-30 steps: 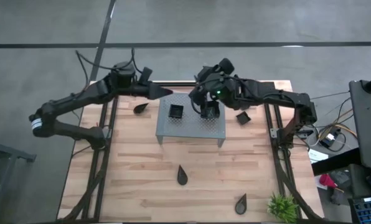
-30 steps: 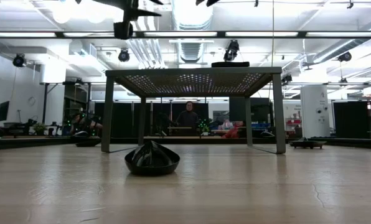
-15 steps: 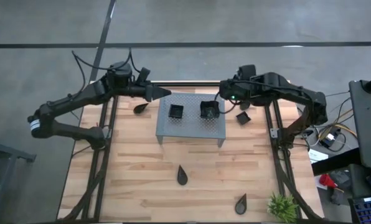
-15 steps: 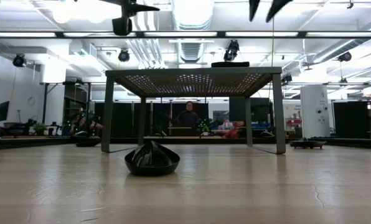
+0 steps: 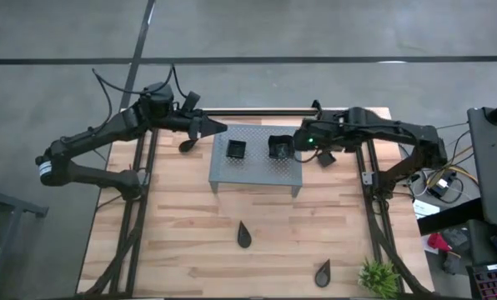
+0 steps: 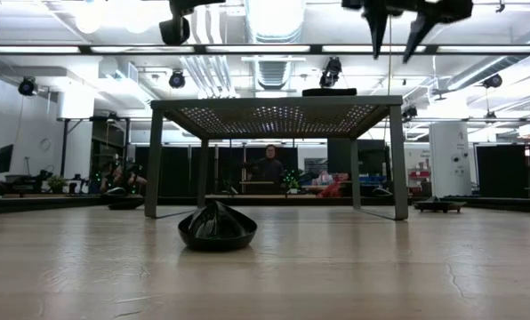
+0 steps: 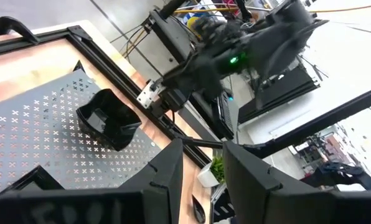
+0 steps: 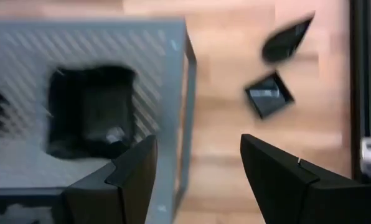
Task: Pick & Place Mini shaped plates
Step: Stack the black square plate on top of the other black square plates on the shelf
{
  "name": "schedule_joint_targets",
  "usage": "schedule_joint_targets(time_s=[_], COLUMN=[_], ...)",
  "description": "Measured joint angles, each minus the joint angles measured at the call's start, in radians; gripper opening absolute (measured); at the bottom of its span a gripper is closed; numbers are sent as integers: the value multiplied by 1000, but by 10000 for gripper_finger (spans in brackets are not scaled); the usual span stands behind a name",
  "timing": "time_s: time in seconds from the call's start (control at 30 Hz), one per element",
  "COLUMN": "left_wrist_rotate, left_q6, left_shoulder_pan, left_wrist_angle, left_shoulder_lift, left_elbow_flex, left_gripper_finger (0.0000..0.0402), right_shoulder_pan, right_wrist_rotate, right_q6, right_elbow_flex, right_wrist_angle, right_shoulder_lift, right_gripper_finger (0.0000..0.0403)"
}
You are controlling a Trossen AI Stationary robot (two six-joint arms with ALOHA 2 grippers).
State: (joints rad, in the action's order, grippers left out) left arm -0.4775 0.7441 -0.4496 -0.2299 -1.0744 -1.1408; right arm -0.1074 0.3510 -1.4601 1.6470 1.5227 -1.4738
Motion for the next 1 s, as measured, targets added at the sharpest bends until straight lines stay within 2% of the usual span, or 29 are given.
schedule_joint_targets(time_s=[0.27,0.43,0.53,0.73,1.0], left_wrist_rotate=[-6,-6,-6,-6,-5], left_q6=[-2,-13,-33,-36,-35], left_shoulder_pan=[0,0,0,0,0], left_wrist_angle=[-1,-1,-1,-1,-2], left_shoulder_lift=[0,0,0,0,0], left_elbow_flex=[0,0,0,0,0], left_gripper_finger=[106,106,106,106,106], right_shoulder_pan=[28,86,120,168,191], right_wrist_rotate=[-159,-269,-260,-232,-239], right_q6=[-6,248,354,448,411], right_elbow_flex=[-128,-177,-233,-370,-562], right_wrist_angle=[-1,9,1,10,-58], right_shoulder_lift=[1,1,-1,-1,0], right_gripper_finger=[224,219,219,217,202])
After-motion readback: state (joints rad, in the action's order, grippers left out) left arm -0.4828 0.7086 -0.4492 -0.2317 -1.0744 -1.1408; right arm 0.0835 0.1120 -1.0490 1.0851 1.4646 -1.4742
